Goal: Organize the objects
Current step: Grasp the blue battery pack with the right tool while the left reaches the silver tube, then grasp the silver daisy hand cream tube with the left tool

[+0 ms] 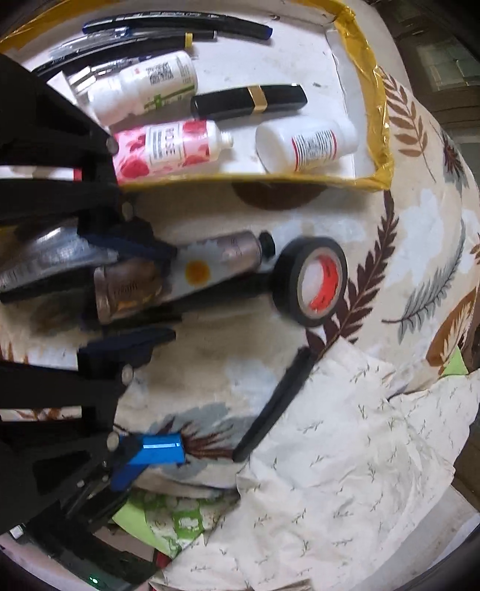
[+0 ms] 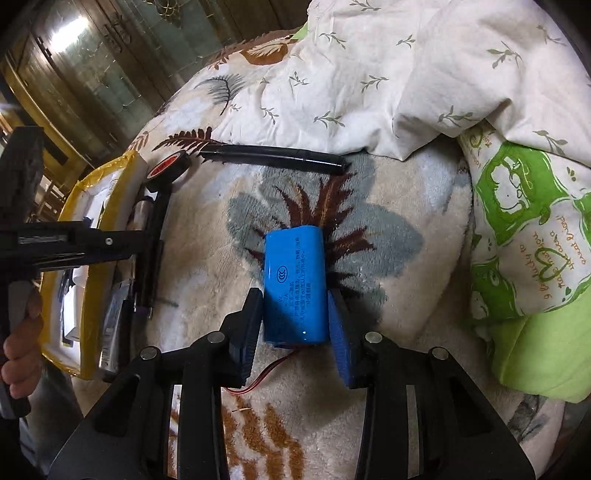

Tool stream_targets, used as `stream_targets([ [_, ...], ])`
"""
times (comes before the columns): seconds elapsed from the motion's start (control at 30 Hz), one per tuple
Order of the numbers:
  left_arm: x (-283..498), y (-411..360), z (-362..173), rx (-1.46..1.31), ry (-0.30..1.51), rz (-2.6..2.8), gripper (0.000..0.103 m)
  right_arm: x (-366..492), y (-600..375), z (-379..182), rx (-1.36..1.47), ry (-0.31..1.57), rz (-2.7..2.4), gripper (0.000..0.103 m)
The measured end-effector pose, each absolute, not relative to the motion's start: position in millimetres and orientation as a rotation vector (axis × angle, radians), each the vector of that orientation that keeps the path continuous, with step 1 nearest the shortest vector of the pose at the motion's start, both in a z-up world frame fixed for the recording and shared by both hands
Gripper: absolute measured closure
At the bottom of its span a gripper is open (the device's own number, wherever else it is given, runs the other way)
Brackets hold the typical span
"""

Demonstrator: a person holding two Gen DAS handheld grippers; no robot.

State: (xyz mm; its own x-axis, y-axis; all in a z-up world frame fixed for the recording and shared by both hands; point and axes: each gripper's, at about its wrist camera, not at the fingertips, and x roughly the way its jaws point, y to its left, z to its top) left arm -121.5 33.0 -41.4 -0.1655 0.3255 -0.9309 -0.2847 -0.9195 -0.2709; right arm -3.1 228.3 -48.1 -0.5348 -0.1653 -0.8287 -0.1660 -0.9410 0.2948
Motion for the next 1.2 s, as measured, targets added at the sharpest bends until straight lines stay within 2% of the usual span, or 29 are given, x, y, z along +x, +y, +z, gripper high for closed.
stream_targets([
  [0.1,-120,22,-41,-1.708,-0.11,2.089,0.087,-1,233,-49,-1.513,0.588,2.7,0.068],
  [0.27,-112,16,-37,-1.663,-0.096,2.1,0.09,-1,234,-48,-1.51,0.583,2.696,0.068],
  [0.33,-113,16,-33,-1.65,-0.099,2.121,0.094,-1,234,-48,-1.51,0.585,2.693,0.068],
  [0.5,-103,20,-21,-1.573,0.099,2.22,0.1,-3,233,-49,-1.511,0.59,2.689,0.068],
  [0.67,-113,-1,-26,-1.612,0.022,2.221,0.099,-3,232,-49,-1.511,0.588,2.686,0.068],
  [0.87,-122,21,-33,-1.688,0.124,2.171,0.096,-4,231,-48,-1.508,0.595,2.681,0.068],
  [1.2,-138,21,-45,-1.781,-0.024,2.133,0.094,-3,232,-48,-1.507,0.611,2.684,0.068],
])
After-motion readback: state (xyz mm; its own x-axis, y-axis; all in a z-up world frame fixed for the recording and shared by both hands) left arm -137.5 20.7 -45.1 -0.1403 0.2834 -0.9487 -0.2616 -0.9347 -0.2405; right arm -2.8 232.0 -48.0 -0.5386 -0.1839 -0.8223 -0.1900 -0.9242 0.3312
